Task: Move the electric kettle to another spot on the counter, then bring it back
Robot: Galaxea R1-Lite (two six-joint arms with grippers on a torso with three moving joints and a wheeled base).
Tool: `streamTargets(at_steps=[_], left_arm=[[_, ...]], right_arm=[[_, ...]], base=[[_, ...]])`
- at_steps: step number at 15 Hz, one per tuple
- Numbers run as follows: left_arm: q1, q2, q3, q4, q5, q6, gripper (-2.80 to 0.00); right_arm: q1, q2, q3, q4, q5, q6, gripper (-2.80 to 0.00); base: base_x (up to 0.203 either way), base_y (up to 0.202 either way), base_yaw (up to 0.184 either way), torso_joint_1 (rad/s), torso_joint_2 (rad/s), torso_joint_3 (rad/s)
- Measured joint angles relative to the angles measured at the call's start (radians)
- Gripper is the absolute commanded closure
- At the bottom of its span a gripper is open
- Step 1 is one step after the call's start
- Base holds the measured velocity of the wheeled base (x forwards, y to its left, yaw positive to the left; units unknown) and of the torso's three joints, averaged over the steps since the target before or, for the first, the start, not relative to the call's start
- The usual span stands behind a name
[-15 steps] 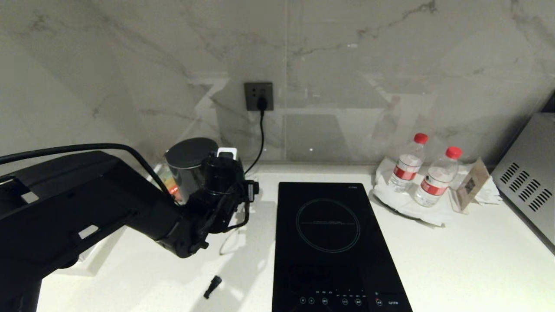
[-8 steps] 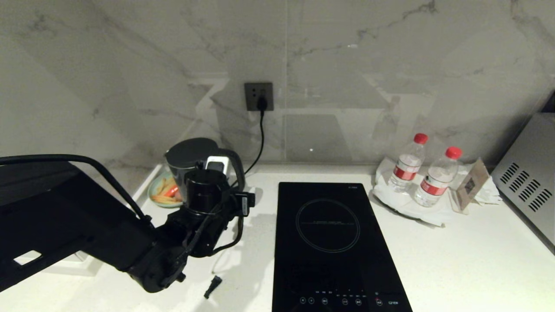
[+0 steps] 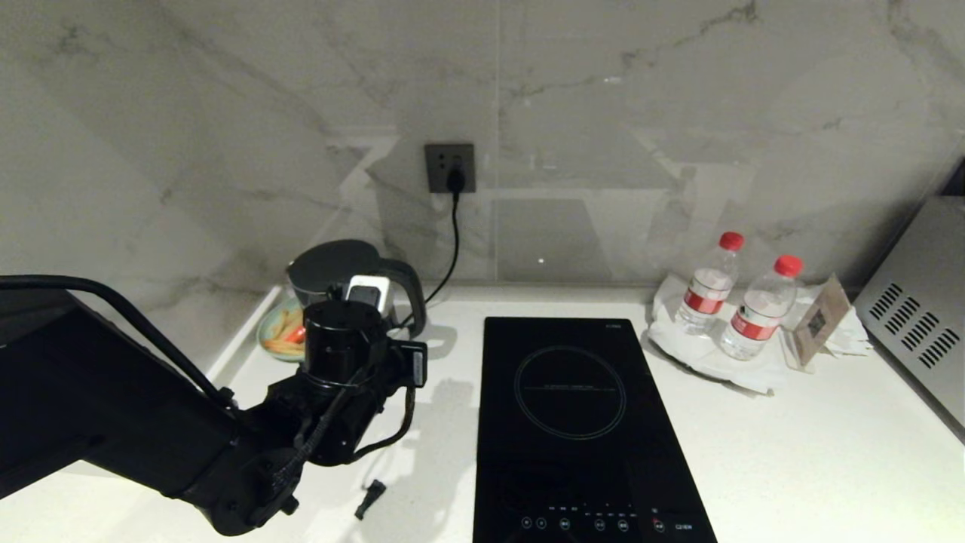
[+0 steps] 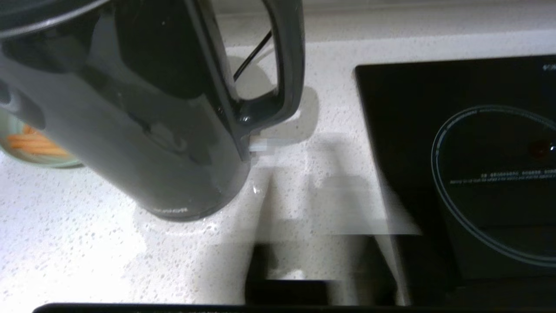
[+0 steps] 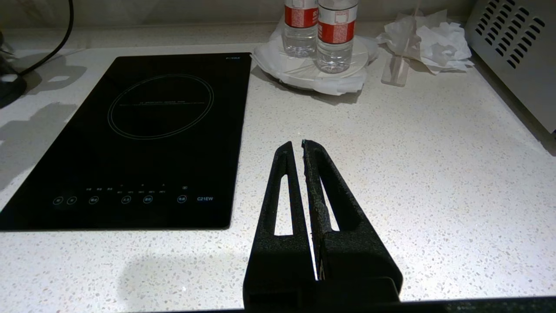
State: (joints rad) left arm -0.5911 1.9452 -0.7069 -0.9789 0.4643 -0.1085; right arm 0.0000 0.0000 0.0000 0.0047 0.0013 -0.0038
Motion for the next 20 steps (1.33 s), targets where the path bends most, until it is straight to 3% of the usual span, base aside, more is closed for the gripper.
streamTargets(at_steps=[12,20], left_arm=[[-0.079,-0.022,0.147,-0.012,0.008,0.002,0.0],[-0.089,-0.011,0.135,-0.01,0.007,-0.001,0.0]], right_arm=[[0.0,0.0,0.0,0.0,0.0,0.0,0.0],[0.0,0.0,0.0,0.0,0.0,-0.001,0.0]], base=[[0.0,0.0,0.0,0.0,0.0,0.0],[0.0,0.0,0.0,0.003,0.0,-0.152]])
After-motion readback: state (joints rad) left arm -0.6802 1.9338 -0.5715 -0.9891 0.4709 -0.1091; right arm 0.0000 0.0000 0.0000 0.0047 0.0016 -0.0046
